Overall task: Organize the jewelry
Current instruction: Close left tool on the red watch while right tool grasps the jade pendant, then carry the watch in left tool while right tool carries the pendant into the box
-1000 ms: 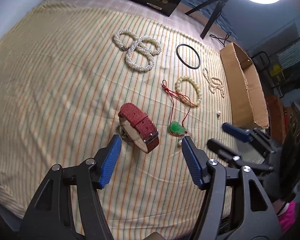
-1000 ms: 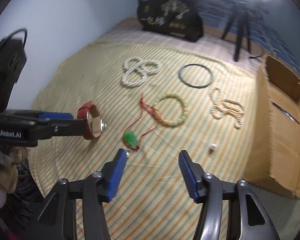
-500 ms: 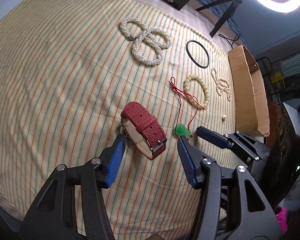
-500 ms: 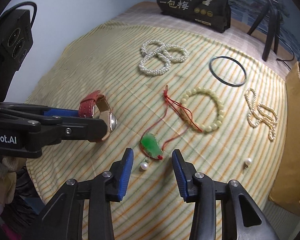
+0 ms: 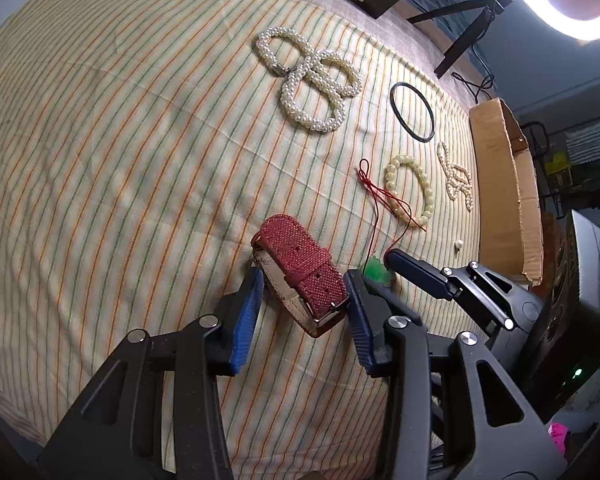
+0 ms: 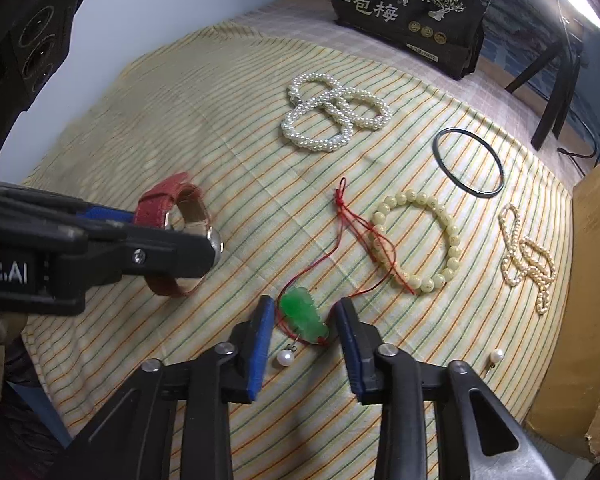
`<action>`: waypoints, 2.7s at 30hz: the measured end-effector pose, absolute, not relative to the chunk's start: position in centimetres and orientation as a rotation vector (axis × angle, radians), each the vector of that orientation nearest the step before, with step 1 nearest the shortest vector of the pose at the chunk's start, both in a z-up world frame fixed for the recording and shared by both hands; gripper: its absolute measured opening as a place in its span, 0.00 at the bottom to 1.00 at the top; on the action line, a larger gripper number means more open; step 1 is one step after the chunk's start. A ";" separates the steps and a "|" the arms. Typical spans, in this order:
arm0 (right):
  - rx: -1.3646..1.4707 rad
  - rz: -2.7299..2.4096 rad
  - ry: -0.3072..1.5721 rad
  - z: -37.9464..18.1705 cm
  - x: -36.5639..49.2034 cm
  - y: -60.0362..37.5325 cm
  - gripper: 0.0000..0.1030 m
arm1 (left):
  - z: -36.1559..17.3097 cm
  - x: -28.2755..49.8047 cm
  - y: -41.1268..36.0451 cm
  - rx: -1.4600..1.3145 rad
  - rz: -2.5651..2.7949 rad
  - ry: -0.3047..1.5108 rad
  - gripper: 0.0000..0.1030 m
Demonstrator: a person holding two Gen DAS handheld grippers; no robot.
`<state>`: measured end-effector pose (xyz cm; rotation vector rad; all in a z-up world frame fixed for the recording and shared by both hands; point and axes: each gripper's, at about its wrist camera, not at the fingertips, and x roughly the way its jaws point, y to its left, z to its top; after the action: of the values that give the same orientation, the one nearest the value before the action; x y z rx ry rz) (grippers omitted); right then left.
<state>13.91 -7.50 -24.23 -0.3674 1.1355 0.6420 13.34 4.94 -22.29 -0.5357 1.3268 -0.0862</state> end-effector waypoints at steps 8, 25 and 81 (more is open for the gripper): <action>-0.202 0.637 1.173 -24.1 15.3 -9.4 0.14 | -22.3 13.7 4.4 -0.535 -0.113 1.320 0.23; -0.101 0.591 1.028 -18.0 14.7 -12.1 0.14 | -18.1 13.4 3.8 -0.504 -0.187 1.203 0.13; 0.116 0.166 0.882 -11.3 15.3 -37.0 0.14 | -12.5 22.5 -18.5 -0.361 -0.530 1.088 0.13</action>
<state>15.34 -36.96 -11.32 0.1156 0.8821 0.1657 22.49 -18.48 -12.54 -0.3609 1.0881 -0.5298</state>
